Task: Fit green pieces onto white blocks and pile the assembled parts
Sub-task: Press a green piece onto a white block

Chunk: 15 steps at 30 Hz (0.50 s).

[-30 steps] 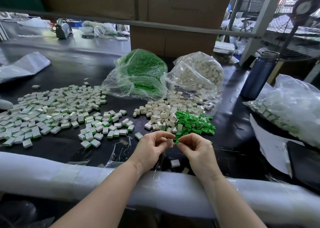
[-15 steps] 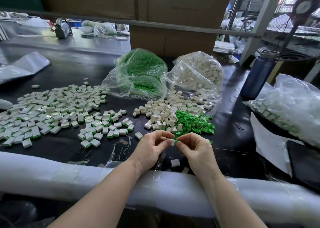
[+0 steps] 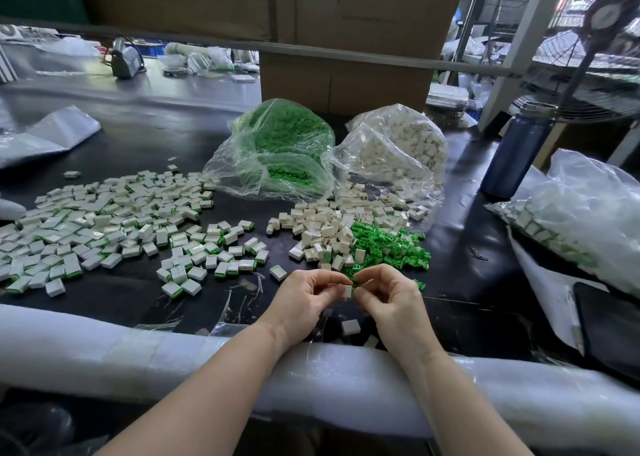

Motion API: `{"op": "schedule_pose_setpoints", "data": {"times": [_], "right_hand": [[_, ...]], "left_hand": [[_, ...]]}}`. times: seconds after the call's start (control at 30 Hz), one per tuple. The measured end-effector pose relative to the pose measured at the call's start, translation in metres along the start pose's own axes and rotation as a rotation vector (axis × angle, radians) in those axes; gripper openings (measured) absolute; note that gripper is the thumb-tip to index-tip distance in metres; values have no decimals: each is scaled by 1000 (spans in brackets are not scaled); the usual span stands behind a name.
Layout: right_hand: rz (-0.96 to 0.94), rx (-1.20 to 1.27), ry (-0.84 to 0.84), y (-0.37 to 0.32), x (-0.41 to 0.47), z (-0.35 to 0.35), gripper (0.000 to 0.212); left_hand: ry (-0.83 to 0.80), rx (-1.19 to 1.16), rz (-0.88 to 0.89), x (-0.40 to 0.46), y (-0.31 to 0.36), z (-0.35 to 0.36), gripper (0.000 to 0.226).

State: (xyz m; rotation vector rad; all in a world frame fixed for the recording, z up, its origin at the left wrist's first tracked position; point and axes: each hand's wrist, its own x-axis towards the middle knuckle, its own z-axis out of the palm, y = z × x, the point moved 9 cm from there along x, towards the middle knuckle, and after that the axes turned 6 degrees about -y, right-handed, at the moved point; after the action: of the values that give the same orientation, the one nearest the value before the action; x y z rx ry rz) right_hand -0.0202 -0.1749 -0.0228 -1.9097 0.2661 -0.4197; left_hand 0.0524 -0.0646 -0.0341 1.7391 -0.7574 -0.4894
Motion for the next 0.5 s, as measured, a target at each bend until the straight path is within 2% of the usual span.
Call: {"op": "schedule_pose_setpoints", "data": {"times": [0.5], "right_hand": [[39,-13,-67,2,1,6,21]], "left_hand": [[-44,70,-16,0,-1,7,17]]}}
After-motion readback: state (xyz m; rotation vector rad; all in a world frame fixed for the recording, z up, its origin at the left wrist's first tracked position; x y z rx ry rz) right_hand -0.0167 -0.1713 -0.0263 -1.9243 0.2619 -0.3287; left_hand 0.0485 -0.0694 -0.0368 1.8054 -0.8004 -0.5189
